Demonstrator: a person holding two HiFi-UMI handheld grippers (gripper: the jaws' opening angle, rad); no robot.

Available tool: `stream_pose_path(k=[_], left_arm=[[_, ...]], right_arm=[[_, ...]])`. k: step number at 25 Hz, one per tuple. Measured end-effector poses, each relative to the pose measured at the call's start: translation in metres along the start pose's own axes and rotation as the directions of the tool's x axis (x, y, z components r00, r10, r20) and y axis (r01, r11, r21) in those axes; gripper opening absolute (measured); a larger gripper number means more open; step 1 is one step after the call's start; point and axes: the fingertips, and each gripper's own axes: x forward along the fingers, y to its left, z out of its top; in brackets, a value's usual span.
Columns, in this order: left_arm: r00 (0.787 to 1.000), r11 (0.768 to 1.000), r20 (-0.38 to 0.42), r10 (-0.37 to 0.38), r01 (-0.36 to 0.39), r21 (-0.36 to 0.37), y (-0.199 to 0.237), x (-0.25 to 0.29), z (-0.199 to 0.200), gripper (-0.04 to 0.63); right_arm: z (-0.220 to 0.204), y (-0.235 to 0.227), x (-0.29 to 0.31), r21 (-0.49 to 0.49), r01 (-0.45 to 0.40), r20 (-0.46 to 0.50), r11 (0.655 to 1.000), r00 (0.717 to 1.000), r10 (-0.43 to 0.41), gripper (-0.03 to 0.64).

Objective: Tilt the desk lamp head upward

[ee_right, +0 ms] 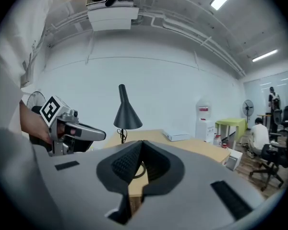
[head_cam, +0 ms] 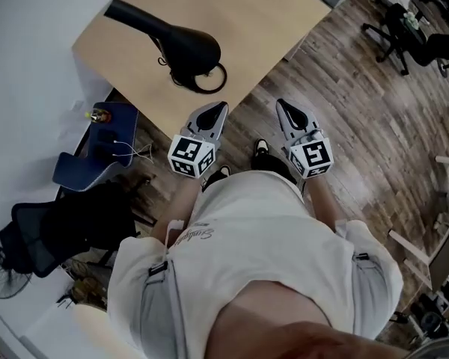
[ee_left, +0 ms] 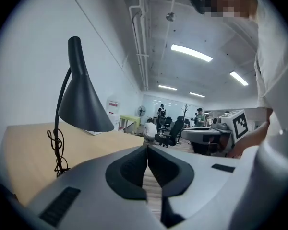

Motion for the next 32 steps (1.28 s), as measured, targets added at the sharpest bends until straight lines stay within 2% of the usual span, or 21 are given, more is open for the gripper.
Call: stream_pose_path(k=[4,8,12,16,19,22,25,32], left_arm=[[0.991,0.99,-0.009,0.137,-0.137,-0.029,0.013,0.007,0.0,0.015],[0.97,0.969,-0.009,0.243,-0.243,-0.048,0.017,0.005,0.001,0.015],[0.95,0.948,-0.024,0.312,-0.312,-0.064,0.018,0.005,-0.006,0.015],[0.933,0.93,-0.054,0.357,-0.36,-0.075,0.018,0.002,-0.018,0.015],[0.923,0.915,-0.059,0.379,-0.384,-0.121,0.026,0.0,-0.025,0.015],[0.92,0.903,-0.046,0.39,-0.392,-0.175,0.037,-0.005,-0.03,0.015],[0.917,0.901,-0.06,0.394,-0.399,-0.172,0.056,-0.011,-0.039,0.015],[0.924,0.914,-0.135,0.357,-0.376,-0.154,0.11,0.002,-0.077,0.015]], right_arm=[[-0.003,-0.015,0.036,0.035,-0.112,0.006,0.993,0.994,0.112,-0.005],[0.002,-0.008,0.06,0.049,-0.24,0.022,0.969,0.971,0.24,-0.005],[0.003,0.002,0.077,0.012,-0.365,0.024,0.931,0.931,0.365,-0.005],[-0.002,0.015,0.083,0.015,-0.444,0.01,0.896,0.896,0.444,-0.005],[-0.006,0.021,0.091,0.013,-0.475,-0.005,0.88,0.88,0.475,-0.005],[-0.011,0.027,0.102,0.013,-0.481,-0.023,0.876,0.876,0.481,-0.005],[-0.008,0.034,0.116,0.017,-0.477,-0.035,0.879,0.878,0.478,-0.005],[0.006,0.043,0.144,0.026,-0.444,-0.079,0.896,0.892,0.445,-0.005]])
